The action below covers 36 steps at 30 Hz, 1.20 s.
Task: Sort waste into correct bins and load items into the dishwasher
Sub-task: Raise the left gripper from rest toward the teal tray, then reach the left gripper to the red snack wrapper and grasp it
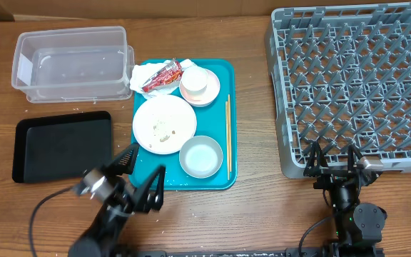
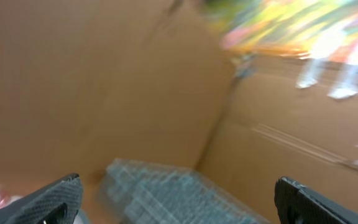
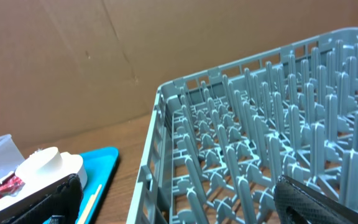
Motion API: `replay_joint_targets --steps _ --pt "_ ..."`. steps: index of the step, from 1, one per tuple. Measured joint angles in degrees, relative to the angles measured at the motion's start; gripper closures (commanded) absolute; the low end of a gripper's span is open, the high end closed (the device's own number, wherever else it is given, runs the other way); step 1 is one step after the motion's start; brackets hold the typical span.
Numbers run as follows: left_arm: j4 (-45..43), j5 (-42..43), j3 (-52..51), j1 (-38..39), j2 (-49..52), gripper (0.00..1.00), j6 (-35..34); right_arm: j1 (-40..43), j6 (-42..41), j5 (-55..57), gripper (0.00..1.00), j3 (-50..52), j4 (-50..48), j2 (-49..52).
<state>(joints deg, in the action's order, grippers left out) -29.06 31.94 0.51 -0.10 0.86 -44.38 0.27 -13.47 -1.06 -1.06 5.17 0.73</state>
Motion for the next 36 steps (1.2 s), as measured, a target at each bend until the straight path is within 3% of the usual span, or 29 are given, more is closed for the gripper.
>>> replay_joint_targets --steps 2,4,8,11,15,16,23,25,30,36 --pt "-3.67 0.61 1.55 -0.07 -0.24 0.0 -2.36 0.0 0.02 0.02 0.0 0.0 0.02 0.0" --pt "1.42 0.66 4.83 -0.57 -0.02 0.0 -2.49 0.0 0.02 0.02 0.0 0.0 0.04 0.0" --pt "18.12 1.68 15.85 -0.81 4.26 0.0 4.28 0.0 0.02 0.02 0.0 0.0 0.02 0.0" --pt "33.68 2.14 29.79 -0.81 12.55 0.0 12.57 0.0 0.02 0.02 0.0 0.0 0.07 0.0" --pt "54.25 0.2 52.37 -0.81 29.42 0.0 20.98 0.0 0.02 0.04 0.0 0.0 0.07 0.0" --pt "55.84 0.07 54.27 -0.81 30.95 0.0 22.08 0.0 0.04 0.04 0.0 0.0 0.02 0.0" --pt "86.31 2.45 100.78 -0.76 68.59 0.0 26.18 -0.26 0.04 0.02 0.0 0.0 -0.07 -0.09" --pt "87.78 6.75 110.14 -0.76 76.7 0.0 26.58 -0.42 0.02 0.02 0.0 0.0 -0.09 -0.09" --pt "85.2 15.41 118.95 -0.2 88.28 0.0 26.75 -0.42 0.02 0.0 0.0 0.0 0.02 -0.11" --pt "87.1 7.85 124.69 4.04 98.27 0.0 26.73 -0.42 0.0 0.0 0.0 0.0 -0.02 -0.11"
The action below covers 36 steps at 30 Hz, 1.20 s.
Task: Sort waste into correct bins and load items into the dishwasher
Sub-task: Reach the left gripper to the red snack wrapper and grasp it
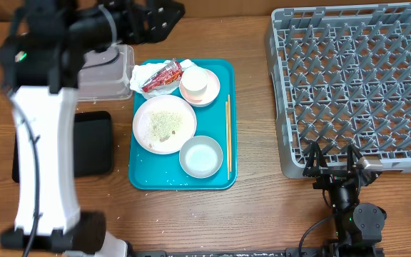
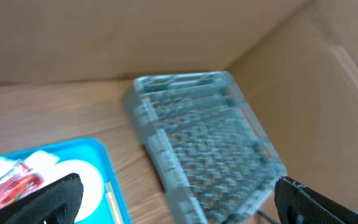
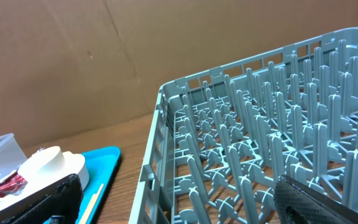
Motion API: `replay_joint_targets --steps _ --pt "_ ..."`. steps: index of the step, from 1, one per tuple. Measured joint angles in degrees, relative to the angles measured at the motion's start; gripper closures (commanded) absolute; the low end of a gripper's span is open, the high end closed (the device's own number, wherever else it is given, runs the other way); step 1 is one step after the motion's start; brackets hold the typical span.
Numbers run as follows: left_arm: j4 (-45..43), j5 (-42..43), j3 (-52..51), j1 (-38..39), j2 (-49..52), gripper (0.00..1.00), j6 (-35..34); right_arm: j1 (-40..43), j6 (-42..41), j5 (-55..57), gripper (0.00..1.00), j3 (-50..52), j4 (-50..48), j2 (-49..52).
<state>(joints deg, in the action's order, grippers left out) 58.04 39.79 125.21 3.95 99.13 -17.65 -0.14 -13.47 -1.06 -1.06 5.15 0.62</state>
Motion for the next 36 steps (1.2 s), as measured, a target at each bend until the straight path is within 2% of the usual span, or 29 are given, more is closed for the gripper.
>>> replay_joint_targets --steps 8,12,16,20,24,26,28,36 --pt "2.82 -20.09 1.7 0.96 15.37 0.0 6.32 0.0 0.02 0.0 0.0 0.0 -0.02 0.0" --pt "5.7 -26.12 1.7 0.92 21.53 0.0 9.29 0.0 0.0 0.0 0.0 0.0 0.02 0.0" --pt "6.27 -28.3 1.7 0.94 26.03 0.16 16.31 0.0 0.02 0.02 0.0 0.0 0.02 0.0" --pt "6.21 -29.35 1.7 1.44 29.33 0.21 23.45 0.0 0.0 0.02 0.0 0.0 0.02 0.0" --pt "5.4 -30.82 1.7 2.27 32.0 0.24 27.76 0.0 0.02 0.02 0.0 0.0 0.0 0.0" --pt "5.35 -31.36 1.7 2.78 33.46 0.36 29.16 0.0 0.0 0.0 0.0 0.0 0.02 0.0" --pt "5.01 -31.8 1.7 3.1 34.91 0.4 31.01 -0.02 0.02 0.0 0.0 0.0 0.02 0.0" --pt "5.03 -32.15 1.7 3.21 38.45 0.46 35.89 -0.02 0.02 0.02 0.0 0.0 0.02 0.0"
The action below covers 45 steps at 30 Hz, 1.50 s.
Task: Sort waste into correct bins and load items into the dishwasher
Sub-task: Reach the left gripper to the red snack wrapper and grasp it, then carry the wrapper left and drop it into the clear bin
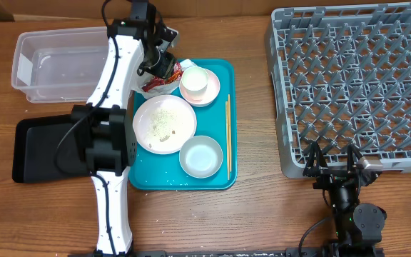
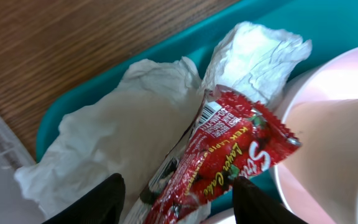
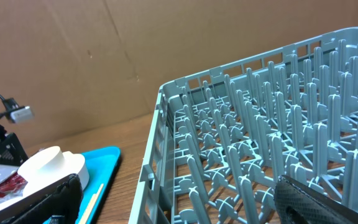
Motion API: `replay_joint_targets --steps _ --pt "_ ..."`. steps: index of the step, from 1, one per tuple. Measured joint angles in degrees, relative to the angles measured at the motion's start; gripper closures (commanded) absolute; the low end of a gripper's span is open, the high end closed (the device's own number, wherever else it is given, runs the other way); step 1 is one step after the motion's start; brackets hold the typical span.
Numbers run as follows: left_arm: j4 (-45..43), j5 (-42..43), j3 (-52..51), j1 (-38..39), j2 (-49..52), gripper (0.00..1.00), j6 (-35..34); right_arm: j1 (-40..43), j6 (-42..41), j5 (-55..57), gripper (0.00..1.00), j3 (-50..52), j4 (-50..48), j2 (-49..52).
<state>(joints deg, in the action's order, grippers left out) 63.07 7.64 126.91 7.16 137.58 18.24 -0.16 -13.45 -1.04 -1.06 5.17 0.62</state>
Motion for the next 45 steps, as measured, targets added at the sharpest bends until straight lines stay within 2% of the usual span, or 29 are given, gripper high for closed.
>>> replay_joint_targets --steps 4,6,11,12,17,24,32,36,39,44,45 --pt "-0.2 0.0 0.0 0.0 1.55 0.52 1.16 0.02 0.0 0.0 0.0 0.0 0.0 0.0" --pt "-0.81 -0.02 0.0 0.0 2.03 0.59 1.51 0.0 0.0 0.0 0.0 0.0 -0.02 0.0" --pt "-1.7 -0.42 0.0 0.0 2.16 0.92 2.03 0.02 0.0 -0.02 0.0 0.0 0.02 0.0" --pt "-1.73 -0.46 0.0 0.0 2.16 0.96 2.21 0.02 0.0 0.0 0.0 0.0 0.02 0.0" --pt "-2.25 -0.48 0.0 0.0 2.16 0.96 1.07 0.02 0.0 0.0 0.0 0.0 -0.02 0.0" --pt "-0.76 -0.61 6.91 -0.02 1.33 0.96 -7.69 0.02 0.0 0.02 0.0 0.0 0.0 0.0" --pt "-0.09 -1.62 12.74 -0.57 -9.7 0.96 -14.01 0.02 -0.02 -0.02 0.0 0.0 -0.04 0.0" --pt "-1.66 -8.26 13.49 -2.38 -12.68 0.96 -22.53 0.02 0.02 -0.02 0.0 0.0 -0.02 0.0" --pt "-1.51 -14.01 13.49 -5.88 -12.81 0.96 -33.88 0.02 -0.02 0.0 0.0 0.0 0.0 0.0" --pt "0.46 -18.1 13.49 -13.79 -11.5 0.95 -56.35 0.0 -0.02 0.0 0.0 0.0 0.0 0.0" --pt "0.85 -18.43 13.49 -15.26 -11.06 0.82 -60.65 0.0 0.0 0.0 0.0 0.0 0.0 0.0"
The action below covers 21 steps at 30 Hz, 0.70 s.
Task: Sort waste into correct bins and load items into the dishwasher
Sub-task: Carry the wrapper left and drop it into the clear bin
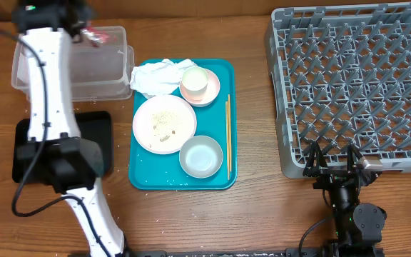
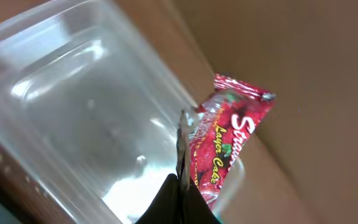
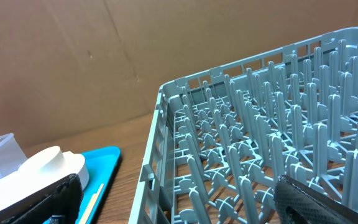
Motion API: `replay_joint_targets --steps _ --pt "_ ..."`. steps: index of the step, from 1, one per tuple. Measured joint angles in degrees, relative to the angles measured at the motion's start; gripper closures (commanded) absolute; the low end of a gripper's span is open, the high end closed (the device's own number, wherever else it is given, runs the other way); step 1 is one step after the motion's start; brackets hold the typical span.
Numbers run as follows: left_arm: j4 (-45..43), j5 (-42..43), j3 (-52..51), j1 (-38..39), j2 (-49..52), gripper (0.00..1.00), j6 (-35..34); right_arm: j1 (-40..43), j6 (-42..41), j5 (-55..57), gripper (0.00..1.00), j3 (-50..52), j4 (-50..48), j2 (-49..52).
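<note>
My left gripper is shut on a red snack wrapper, held over the back right corner of the clear plastic bin. In the left wrist view the wrapper hangs pinched in the gripper above the bin. On the teal tray lie a crumpled white napkin, a cup on a saucer, a crumbed plate, a bowl and chopsticks. My right gripper rests open at the front edge of the grey dish rack.
A black tray lies in front of the clear bin, partly under my left arm. The right wrist view shows the rack's pegs and the tray's corner between my right gripper's wide-open fingers. Cardboard walls stand behind the table.
The left gripper was open around the red wrapper on the napkin. Now it is shut on the wrapper and holds it over the clear bin. The right arm has not moved.
The left arm was low at the table's front, open. Then it was raised at the back near the clear bin. Then it stood open over the wrapper on the tray. Now the wrapper is off the tray, held above the bin.
</note>
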<state>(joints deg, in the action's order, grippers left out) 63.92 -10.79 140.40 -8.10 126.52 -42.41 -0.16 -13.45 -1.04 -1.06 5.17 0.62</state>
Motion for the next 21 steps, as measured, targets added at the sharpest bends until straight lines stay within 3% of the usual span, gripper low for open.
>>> replay_joint_targets --steps 3,8,11,18,21 --pt "0.0 0.09 -0.02 -3.32 2.01 0.0 -11.52 0.02 0.0 -0.02 0.0 0.0 0.02 0.0" --pt "-0.37 3.23 -0.17 -4.28 5.22 0.0 -19.69 0.0 0.0 0.0 0.0 0.0 0.0 0.0" --pt "-0.96 6.99 -0.22 -4.33 5.84 0.0 -18.71 0.02 0.0 0.0 0.0 0.0 -0.02 0.0" --pt "-3.89 21.92 -0.22 -3.58 5.62 0.0 -1.36 0.02 -0.02 0.0 0.0 0.0 -0.02 0.0" --pt "-3.08 26.29 -0.22 -1.09 5.25 0.09 9.79 0.02 0.0 0.0 0.0 0.0 -0.02 0.0"
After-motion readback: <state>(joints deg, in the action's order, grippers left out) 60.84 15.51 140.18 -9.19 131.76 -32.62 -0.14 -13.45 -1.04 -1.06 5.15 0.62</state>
